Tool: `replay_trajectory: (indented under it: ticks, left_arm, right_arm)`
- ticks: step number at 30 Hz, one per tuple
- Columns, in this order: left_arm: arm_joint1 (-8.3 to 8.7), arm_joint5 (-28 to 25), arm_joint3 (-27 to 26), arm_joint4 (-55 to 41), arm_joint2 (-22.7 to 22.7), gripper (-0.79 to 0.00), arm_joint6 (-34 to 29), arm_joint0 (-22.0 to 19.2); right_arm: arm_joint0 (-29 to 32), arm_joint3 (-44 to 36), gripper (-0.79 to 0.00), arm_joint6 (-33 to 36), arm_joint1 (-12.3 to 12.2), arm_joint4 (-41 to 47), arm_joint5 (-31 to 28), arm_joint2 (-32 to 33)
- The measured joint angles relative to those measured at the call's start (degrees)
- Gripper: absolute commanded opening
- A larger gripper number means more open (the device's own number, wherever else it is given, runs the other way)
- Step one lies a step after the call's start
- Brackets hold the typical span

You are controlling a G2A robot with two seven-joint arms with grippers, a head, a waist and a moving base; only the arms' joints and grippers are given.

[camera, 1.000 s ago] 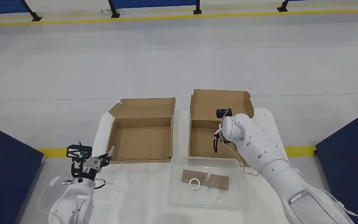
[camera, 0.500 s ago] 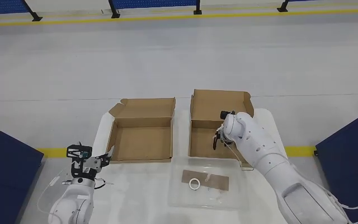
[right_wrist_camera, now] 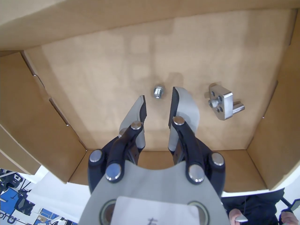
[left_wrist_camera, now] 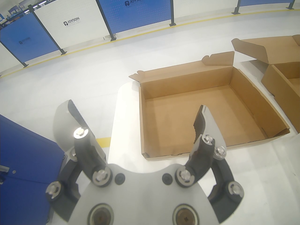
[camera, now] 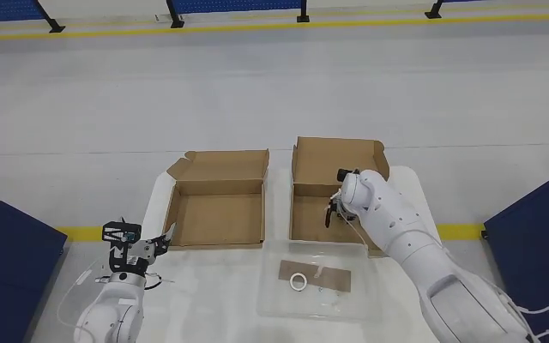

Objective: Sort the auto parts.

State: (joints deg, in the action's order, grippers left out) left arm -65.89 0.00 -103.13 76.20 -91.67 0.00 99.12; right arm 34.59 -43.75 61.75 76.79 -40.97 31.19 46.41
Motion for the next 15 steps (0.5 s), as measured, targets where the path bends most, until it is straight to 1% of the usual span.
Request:
replay_trajectory:
  ticks: [1, 3, 4, 6, 7, 12, 15]
  left_arm:
    - [0.0, 0.0, 0.0, 0.0, 0.0, 0.0, 0.0, 0.0]
    - [0.0, 0.0, 0.0, 0.0, 0.0, 0.0, 0.0, 0.0]
    - [0.0, 0.0, 0.0, 0.0, 0.0, 0.0, 0.0, 0.0]
    - [0.0, 0.0, 0.0, 0.0, 0.0, 0.0, 0.0, 0.0]
    - [0.0, 0.0, 0.0, 0.0, 0.0, 0.0, 0.0, 0.0]
    - [0.0, 0.0, 0.0, 0.0, 0.0, 0.0, 0.0, 0.0]
    - [0.0, 0.0, 0.0, 0.0, 0.0, 0.0, 0.0, 0.0]
  right_arm:
    - [-0.07, -0.23, -0.456, -0.05, 0.01, -0.07, -0.04, 0.11]
    - [-0.1, -0.88, -0.431, -0.05, -0.03, -0.27, -0.01, 0.36]
    - [-0.04, -1.52, -0.406, 0.01, -0.11, -0.48, 0.08, 0.59]
    - [0.18, -2.85, -0.058, 0.19, -0.35, -0.89, 0.29, 1.08]
    - [0.45, -4.0, 0.0, 0.41, -0.6, -1.28, 0.46, 1.51]
    - [3.04, -11.54, 0.0, 2.42, -2.43, -3.2, 1.1, 4.78]
    - [6.18, -18.82, 0.0, 4.65, -4.15, -5.37, 1.56, 7.87]
